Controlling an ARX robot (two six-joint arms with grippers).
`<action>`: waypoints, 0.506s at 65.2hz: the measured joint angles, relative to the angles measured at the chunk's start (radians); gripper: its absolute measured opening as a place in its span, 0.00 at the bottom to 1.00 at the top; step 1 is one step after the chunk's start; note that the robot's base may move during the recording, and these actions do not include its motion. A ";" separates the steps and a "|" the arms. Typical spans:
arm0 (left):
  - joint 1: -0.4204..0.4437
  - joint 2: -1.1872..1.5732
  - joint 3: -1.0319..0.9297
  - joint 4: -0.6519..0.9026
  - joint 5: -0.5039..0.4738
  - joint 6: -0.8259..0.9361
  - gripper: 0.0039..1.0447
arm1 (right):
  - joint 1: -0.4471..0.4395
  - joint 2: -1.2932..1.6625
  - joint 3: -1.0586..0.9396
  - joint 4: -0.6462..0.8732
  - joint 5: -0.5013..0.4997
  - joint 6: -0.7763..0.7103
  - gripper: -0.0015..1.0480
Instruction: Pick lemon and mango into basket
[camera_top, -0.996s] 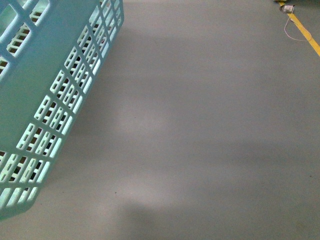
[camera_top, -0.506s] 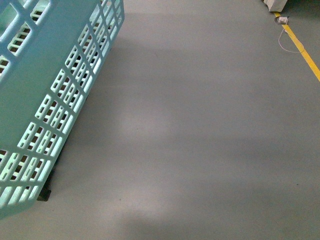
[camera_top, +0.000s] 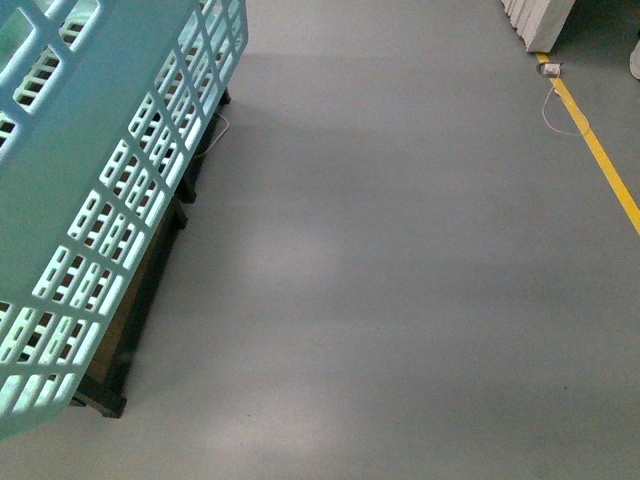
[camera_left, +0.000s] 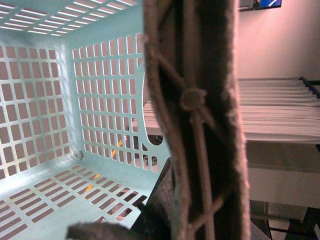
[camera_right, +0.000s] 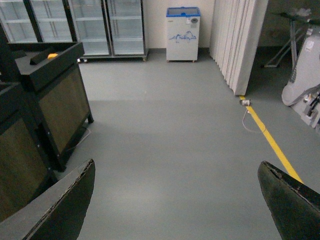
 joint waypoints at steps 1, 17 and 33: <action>0.000 0.000 0.000 0.000 0.000 0.000 0.04 | 0.000 0.000 0.000 0.000 0.000 0.000 0.92; -0.005 -0.001 0.003 0.000 0.009 0.000 0.04 | 0.000 0.000 0.000 0.000 0.005 0.000 0.92; -0.007 -0.001 0.003 0.000 0.000 -0.006 0.04 | 0.000 -0.001 0.000 0.000 0.003 0.000 0.92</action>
